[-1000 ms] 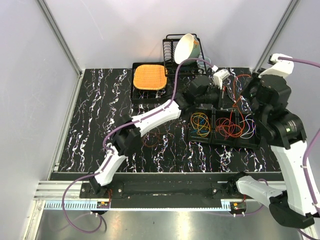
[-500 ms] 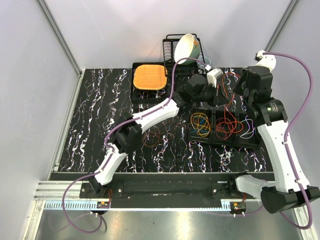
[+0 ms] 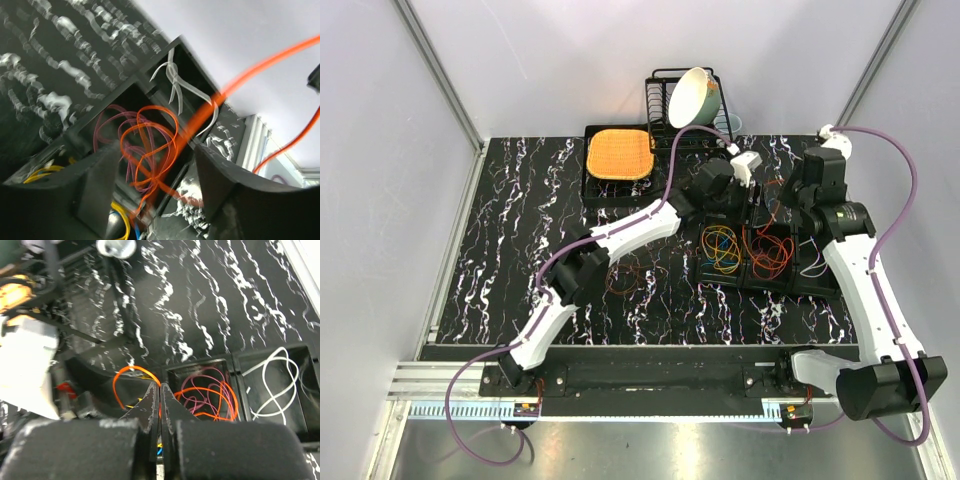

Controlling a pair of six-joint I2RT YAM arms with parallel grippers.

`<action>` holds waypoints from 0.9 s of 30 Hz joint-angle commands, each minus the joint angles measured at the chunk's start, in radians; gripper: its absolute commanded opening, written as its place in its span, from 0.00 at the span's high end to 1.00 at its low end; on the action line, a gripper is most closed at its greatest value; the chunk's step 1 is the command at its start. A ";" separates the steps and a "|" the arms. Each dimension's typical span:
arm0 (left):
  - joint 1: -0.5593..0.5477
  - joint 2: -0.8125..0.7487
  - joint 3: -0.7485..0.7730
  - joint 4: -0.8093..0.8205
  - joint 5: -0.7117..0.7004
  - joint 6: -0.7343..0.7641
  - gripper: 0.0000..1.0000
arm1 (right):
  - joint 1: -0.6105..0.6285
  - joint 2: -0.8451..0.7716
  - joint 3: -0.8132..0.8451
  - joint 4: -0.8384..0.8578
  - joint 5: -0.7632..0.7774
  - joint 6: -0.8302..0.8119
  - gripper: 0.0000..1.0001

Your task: Untangle the cables

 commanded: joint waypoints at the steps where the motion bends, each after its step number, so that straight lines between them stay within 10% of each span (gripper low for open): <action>1: 0.007 -0.087 -0.006 -0.107 -0.087 0.062 0.30 | -0.031 -0.021 -0.034 0.031 0.029 0.042 1.00; 27: 0.011 -0.498 -0.371 -0.258 -0.250 0.079 0.14 | -0.097 0.126 -0.179 -0.248 0.447 0.358 1.00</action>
